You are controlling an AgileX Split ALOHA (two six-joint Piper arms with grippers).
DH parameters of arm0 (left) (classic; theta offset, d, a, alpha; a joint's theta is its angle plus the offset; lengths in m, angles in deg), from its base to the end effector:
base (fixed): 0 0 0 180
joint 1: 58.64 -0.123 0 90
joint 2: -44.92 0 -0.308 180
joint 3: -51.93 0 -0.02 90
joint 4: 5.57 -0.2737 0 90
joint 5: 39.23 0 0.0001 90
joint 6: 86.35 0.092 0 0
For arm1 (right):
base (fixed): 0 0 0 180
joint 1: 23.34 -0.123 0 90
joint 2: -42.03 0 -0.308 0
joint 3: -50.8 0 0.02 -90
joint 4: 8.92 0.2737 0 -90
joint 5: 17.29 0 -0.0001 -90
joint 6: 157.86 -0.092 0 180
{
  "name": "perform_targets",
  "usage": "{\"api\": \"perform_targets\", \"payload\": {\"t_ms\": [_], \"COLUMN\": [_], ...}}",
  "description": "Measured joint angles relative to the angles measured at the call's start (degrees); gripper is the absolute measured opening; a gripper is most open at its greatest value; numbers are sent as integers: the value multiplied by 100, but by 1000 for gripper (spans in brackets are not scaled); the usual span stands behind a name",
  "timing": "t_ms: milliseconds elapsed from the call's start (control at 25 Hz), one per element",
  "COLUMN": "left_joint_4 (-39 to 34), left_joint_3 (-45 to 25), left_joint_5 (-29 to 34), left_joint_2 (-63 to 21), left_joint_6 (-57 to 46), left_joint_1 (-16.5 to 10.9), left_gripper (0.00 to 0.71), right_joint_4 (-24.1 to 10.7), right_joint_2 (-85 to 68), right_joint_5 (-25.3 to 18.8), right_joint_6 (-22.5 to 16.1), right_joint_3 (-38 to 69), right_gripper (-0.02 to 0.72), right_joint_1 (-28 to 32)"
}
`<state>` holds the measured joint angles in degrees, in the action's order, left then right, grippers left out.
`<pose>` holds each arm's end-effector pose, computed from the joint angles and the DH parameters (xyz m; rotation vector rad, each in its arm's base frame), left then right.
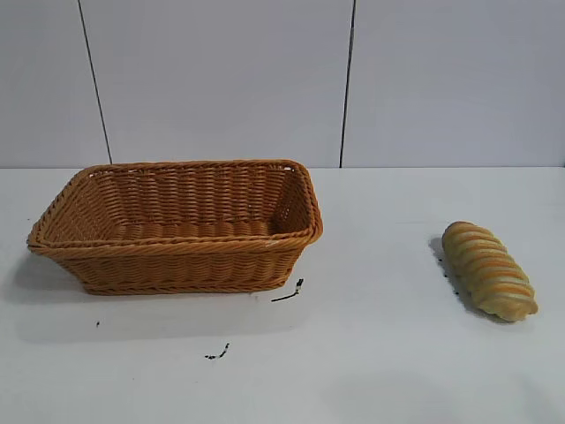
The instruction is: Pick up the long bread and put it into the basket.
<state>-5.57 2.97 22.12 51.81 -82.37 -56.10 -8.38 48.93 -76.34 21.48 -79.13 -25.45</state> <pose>-0.0087 0.0004 0.2880 0.1163 2.0423 0.0157 -0.0046 0.0006 0.2855 -0.0258 2.0250 0.0418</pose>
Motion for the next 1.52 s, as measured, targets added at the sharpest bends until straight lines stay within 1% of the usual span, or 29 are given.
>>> {"api": "perform_targets", "payload": {"t_ms": [400,480,600,760,1080,1360,1520], "left_joint_4": [0,0,0,0,0,0,0], "left_joint_3": [0,0,0,0,0,0,0], "left_joint_5": [0,0,0,0,0,0,0], "left_joint_2": [0,0,0,0,0,0,0], "left_joint_6": [0,0,0,0,0,0,0], "left_joint_1": [0,0,0,0,0,0,0], "left_gripper": [696,696,696,696,696,696,696], "right_joint_4": [0,0,0,12,22,22,150], "right_joint_2": [6,157,782,2059,5007,7564,8732], "right_joint_5": [7,-3,28,166,219,408,527], "right_joint_6": [0,0,0,0,0,0,0], "right_joint_3": [0,-80,-323,-715,-1635,-2847,-3666], "right_gripper": [693,693,693,693,693,693,693], "right_joint_1": [0,0,0,0,0,0,-17]}}
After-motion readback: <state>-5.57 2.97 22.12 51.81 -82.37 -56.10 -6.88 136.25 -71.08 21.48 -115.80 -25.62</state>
